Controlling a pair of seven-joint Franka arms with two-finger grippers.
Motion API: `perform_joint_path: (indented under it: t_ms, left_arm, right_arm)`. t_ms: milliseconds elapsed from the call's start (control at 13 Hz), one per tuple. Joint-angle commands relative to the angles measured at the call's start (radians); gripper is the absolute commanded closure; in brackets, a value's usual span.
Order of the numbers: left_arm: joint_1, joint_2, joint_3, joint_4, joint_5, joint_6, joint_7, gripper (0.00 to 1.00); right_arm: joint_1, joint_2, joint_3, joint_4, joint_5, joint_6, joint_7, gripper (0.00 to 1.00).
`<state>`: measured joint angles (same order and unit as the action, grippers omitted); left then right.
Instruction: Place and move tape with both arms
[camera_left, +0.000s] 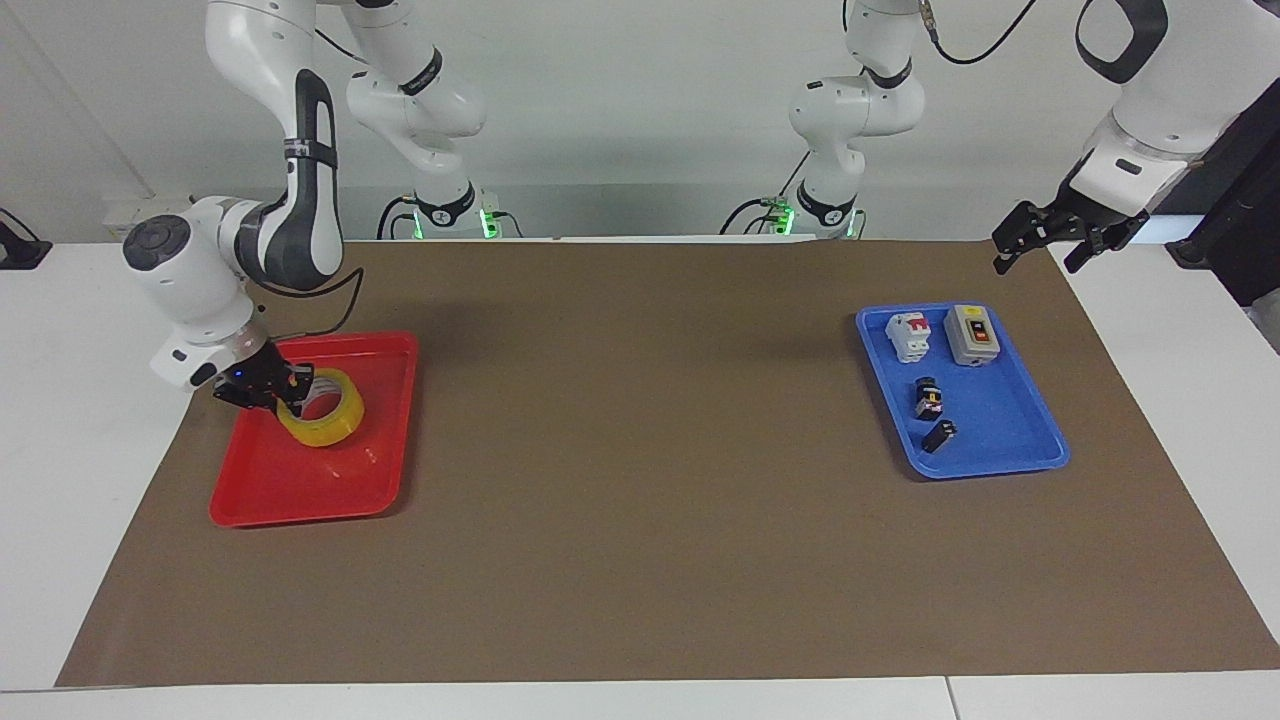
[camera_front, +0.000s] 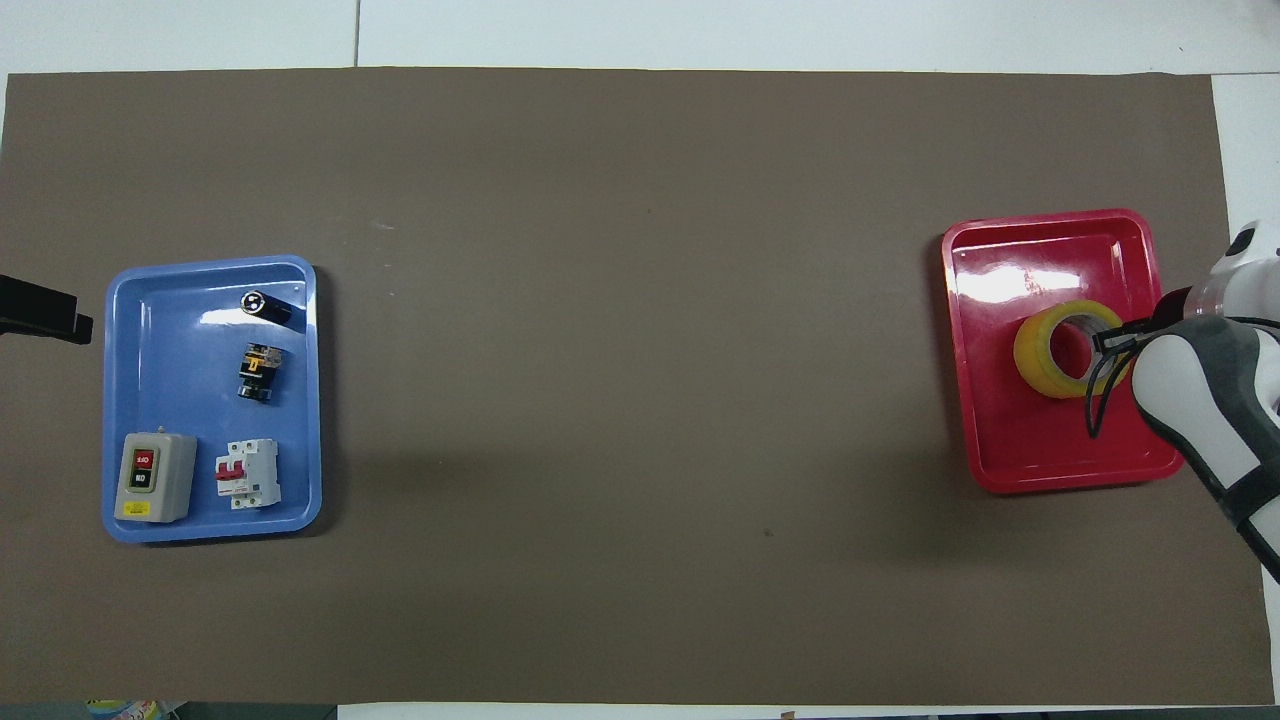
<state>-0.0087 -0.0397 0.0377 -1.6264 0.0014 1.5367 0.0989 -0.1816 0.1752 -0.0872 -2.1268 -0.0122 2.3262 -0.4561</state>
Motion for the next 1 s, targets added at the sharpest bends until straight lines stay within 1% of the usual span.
perform_joint_path:
  t_ms: [0, 154, 231, 308, 385, 462, 538, 769, 923]
  left_arm:
    - [-0.001, -0.016, 0.005, -0.013, -0.021, 0.005, 0.01, 0.0]
    - [-0.001, -0.016, 0.005, -0.013, -0.021, 0.005, 0.01, 0.0]
    - [-0.001, -0.017, 0.005, -0.013, -0.021, 0.006, 0.01, 0.0]
    - [-0.001, -0.016, 0.005, -0.013, -0.021, 0.005, 0.01, 0.0]
    - [-0.001, -0.016, 0.005, -0.013, -0.023, 0.005, 0.01, 0.0]
    - [-0.001, -0.016, 0.005, -0.013, -0.021, 0.005, 0.01, 0.0]
    - [-0.001, -0.016, 0.005, -0.013, -0.021, 0.006, 0.01, 0.0]
    - [-0.001, -0.017, 0.005, -0.013, -0.021, 0.005, 0.01, 0.0]
    - [-0.001, -0.017, 0.005, -0.013, -0.021, 0.005, 0.01, 0.0]
  right_arm:
    - [-0.018, 0.027, 0.018, -0.002, 0.003, 0.019, -0.012, 1.0]
    - [-0.012, 0.029, 0.018, -0.004, 0.003, 0.016, -0.004, 1.0]
    - [-0.01, 0.029, 0.018, 0.007, 0.003, 0.003, -0.006, 0.7]
    - [-0.01, 0.021, 0.018, 0.014, 0.001, -0.005, -0.012, 0.01]
    - [-0.004, -0.006, 0.021, 0.033, 0.003, -0.045, -0.009, 0.0]
    - [0.004, -0.029, 0.026, 0.077, 0.003, -0.107, -0.001, 0.0]
    - [0.02, -0.04, 0.027, 0.146, 0.003, -0.192, 0.01, 0.0]
    - [0.096, -0.039, 0.027, 0.376, -0.003, -0.475, 0.157, 0.0]
    - [0.126, -0.072, 0.029, 0.477, 0.006, -0.598, 0.191, 0.0]
